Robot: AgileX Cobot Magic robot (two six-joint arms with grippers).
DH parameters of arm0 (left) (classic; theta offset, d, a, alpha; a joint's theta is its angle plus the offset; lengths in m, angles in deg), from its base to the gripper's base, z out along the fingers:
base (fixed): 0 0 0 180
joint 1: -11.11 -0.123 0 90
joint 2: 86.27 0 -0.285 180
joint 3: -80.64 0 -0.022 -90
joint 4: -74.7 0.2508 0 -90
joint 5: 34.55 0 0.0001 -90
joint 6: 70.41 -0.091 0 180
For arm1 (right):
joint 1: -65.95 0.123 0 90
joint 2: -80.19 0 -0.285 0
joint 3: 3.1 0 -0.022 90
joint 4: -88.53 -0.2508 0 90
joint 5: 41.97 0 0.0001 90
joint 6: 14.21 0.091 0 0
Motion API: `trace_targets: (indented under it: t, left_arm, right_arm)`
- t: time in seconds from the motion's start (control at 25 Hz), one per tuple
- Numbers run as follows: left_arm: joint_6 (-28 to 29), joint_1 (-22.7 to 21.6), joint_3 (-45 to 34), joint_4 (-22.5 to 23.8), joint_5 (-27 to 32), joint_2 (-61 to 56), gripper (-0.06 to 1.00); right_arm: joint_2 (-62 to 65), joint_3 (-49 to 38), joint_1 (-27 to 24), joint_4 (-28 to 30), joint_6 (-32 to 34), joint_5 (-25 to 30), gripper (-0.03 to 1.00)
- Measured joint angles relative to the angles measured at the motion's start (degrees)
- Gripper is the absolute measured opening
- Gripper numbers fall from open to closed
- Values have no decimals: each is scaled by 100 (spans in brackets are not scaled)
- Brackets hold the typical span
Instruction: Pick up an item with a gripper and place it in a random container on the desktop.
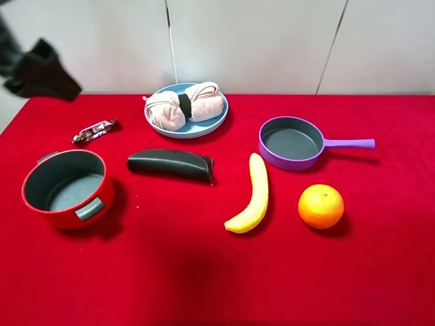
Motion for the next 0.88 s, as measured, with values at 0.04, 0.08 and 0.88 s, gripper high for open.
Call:
trace_targets:
  t: [0.04,0.08,0.88]
  left_arm:
    - [45,0,-81,0,96,-155,99]
    - [101,0,-183,0,199,-371,99]
    - [732,0,-2395,-547,1463,-3641,99]
  right_arm:
    - [0,0,0,0,0,0,69]
    - [0,0,0,0,0,0,69]
    - [0,0,0,0,0,0,69]
